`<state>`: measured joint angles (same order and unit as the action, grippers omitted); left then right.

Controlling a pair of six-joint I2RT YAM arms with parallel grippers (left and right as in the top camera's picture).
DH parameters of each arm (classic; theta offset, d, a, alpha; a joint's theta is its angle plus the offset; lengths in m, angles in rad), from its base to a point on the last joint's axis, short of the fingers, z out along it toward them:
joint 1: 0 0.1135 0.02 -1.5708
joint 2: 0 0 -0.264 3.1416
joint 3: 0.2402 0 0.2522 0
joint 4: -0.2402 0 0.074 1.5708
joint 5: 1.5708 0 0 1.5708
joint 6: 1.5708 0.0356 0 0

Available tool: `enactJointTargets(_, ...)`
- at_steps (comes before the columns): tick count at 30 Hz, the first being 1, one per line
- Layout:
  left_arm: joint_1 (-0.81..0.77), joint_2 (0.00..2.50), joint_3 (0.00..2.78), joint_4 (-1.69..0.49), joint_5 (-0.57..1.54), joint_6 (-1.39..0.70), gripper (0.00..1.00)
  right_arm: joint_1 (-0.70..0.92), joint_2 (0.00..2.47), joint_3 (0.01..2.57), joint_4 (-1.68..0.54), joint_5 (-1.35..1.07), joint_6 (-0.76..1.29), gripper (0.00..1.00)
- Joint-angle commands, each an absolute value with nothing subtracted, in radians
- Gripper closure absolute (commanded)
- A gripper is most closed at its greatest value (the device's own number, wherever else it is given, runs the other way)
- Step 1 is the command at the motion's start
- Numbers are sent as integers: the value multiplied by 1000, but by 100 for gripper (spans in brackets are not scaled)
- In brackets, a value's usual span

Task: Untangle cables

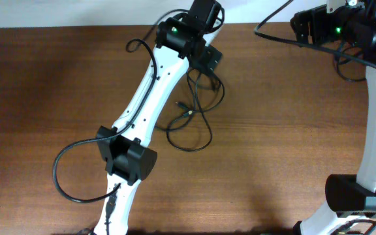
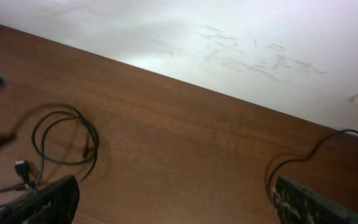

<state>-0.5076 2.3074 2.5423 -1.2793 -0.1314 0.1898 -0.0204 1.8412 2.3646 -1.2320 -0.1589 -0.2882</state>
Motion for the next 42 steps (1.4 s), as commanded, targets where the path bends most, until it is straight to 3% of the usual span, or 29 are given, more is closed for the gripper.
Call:
enactJointTargets(1,-514,2276,2553,-1246,102,360,1,-19,1848,2361,-1235,-172,-284,1)
enactJointTargets(3,-529,2276,2553,-1209,-229,127,1,-19,1849,2361,-1235,-172,-284,1)
enactJointTargets(12,-535,2276,2554,-1205,-73,200,1,-19,1873,2345,-1233,-173,-270,1)
enactJointTargets(17,-535,2275,2562,-1179,-75,186,1,-18,1929,2333,-1224,-192,-39,1)
enactJointTargets(27,-533,2275,2772,-1000,-373,72,1,33,1959,2333,-1195,-285,-58,1)
enactJointTargets(36,-550,2275,3054,-1114,-348,60,1,80,1959,2333,-1227,-268,-108,1)
enactJointTargets(42,-530,2275,3138,-1147,-349,60,1,117,1959,2333,-1271,-500,-216,1)
